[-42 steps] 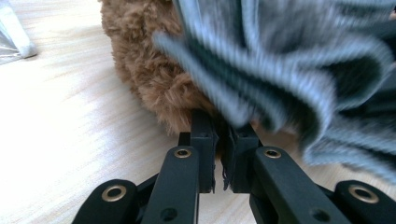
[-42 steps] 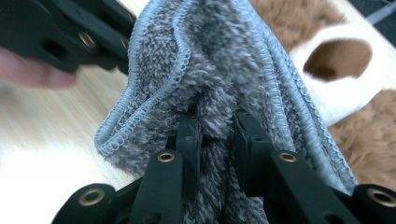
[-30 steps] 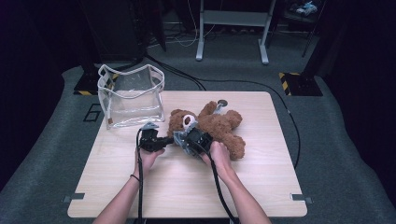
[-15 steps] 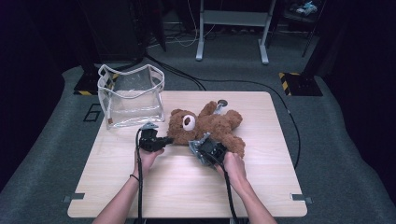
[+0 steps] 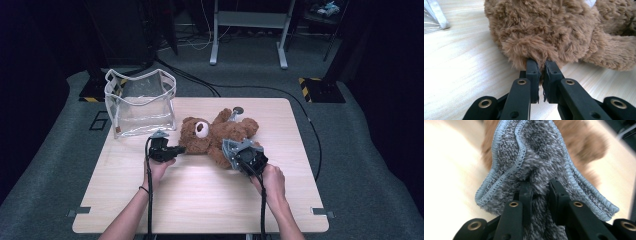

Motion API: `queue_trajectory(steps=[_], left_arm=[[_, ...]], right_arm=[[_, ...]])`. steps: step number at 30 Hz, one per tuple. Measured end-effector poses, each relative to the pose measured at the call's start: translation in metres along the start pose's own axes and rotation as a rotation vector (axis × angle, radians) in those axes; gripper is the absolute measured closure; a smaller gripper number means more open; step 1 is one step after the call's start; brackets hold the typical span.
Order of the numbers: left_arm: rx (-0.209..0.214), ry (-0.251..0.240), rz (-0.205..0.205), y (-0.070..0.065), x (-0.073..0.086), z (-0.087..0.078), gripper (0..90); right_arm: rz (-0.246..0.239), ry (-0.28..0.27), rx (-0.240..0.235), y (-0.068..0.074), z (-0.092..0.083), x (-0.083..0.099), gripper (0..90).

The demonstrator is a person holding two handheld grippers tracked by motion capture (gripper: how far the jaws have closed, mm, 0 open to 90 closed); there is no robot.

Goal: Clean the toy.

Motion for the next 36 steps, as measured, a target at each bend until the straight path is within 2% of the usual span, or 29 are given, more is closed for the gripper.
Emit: queue_trajectory(steps=[1, 2, 3, 4, 6, 8, 12, 13, 14, 15, 17, 18, 19, 20, 27, 28, 29, 30, 32, 33, 34, 35, 36], left_arm=[[0.001, 0.002, 0.0, 0.0, 0.0, 0.0, 83.7], [0.002, 0.005, 0.0, 0.0, 0.0, 0.0, 83.7], [0.002, 0.005, 0.0, 0.0, 0.0, 0.0, 83.7], [0.002, 0.005, 0.0, 0.0, 0.0, 0.0, 83.7], [0.0, 0.002, -0.001, -0.001, 0.0, 0.0, 83.7], [-0.001, 0.002, -0.001, -0.001, 0.0, 0.001, 83.7], [0.002, 0.008, 0.0, -0.001, 0.001, 0.002, 83.8], [0.004, 0.011, 0.004, -0.001, 0.001, 0.002, 83.8], [0.004, 0.009, 0.004, -0.002, 0.001, 0.002, 83.8], [0.002, 0.011, 0.005, -0.002, 0.001, 0.002, 83.9], [0.0, 0.011, 0.007, -0.002, 0.001, 0.002, 83.8], [0.0, 0.011, 0.008, -0.002, 0.001, 0.001, 83.9], [-0.002, 0.006, 0.003, -0.001, 0.001, 0.001, 83.9], [-0.001, 0.006, -0.008, 0.0, 0.002, 0.001, 83.8], [-0.005, 0.0, -0.008, 0.002, 0.002, 0.001, 83.9], [-0.006, -0.003, -0.012, 0.003, 0.002, 0.001, 83.9], [-0.006, -0.003, -0.012, 0.003, 0.002, 0.001, 83.9], [-0.008, -0.005, -0.012, 0.003, 0.002, 0.001, 83.9], [-0.008, -0.005, -0.011, 0.003, 0.002, 0.001, 83.9], [-0.009, -0.005, -0.01, 0.004, 0.002, 0.0, 83.9], [-0.009, -0.005, -0.01, 0.004, 0.002, 0.0, 83.9], [-0.008, -0.005, -0.008, 0.004, 0.001, 0.0, 83.9], [-0.007, -0.006, -0.009, 0.004, 0.001, 0.0, 83.9]], right_arm=[[-0.003, -0.02, 0.017, -0.003, -0.001, -0.005, 74.6], [-0.022, -0.017, 0.013, -0.005, 0.005, -0.01, 74.6], [-0.022, -0.017, 0.013, -0.005, 0.005, -0.01, 74.6], [-0.026, -0.022, 0.032, -0.005, 0.014, -0.013, 74.6], [-0.057, 0.0, 0.028, -0.001, 0.031, -0.014, 74.6], [-0.074, 0.029, 0.018, 0.008, 0.047, -0.013, 74.6], [-0.083, 0.011, -0.019, 0.026, 0.056, -0.012, 74.6], [-0.084, 0.0, -0.054, 0.035, 0.058, -0.015, 74.6], [-0.084, 0.0, -0.054, 0.035, 0.058, -0.015, 74.6], [-0.141, -0.01, -0.088, 0.043, 0.062, -0.019, 74.5], [-0.157, -0.002, -0.084, 0.048, 0.066, -0.021, 74.5], [-0.169, -0.003, -0.054, 0.05, 0.07, -0.022, 74.5], [-0.151, 0.017, -0.049, 0.05, 0.075, -0.023, 74.5], [-0.144, 0.015, -0.047, 0.048, 0.077, -0.022, 74.6], [-0.093, 0.042, -0.028, 0.033, 0.072, -0.008, 74.7], [-0.049, 0.06, -0.026, 0.029, 0.069, -0.002, 74.7], [-0.049, 0.06, -0.026, 0.029, 0.069, -0.002, 74.7], [-0.035, 0.07, -0.017, 0.022, 0.066, 0.005, 74.7], [-0.032, 0.071, -0.009, 0.02, 0.065, 0.008, 74.8], [-0.013, 0.079, 0.004, 0.01, 0.062, 0.016, 74.8], [-0.013, 0.079, 0.004, 0.01, 0.062, 0.016, 74.8], [-0.006, 0.082, 0.015, 0.002, 0.059, 0.023, 74.9], [-0.006, 0.082, 0.015, 0.002, 0.059, 0.023, 74.9]])
Point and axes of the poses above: each handheld gripper's, and its own axes: z roughly forward along the jaws, x roughly out of its underside, y roughly to its left, the point moved 2 cm from there along z, roughly forward along the jaws, and after that the axes turned 3 degrees about -y, right-handed, at the moved point
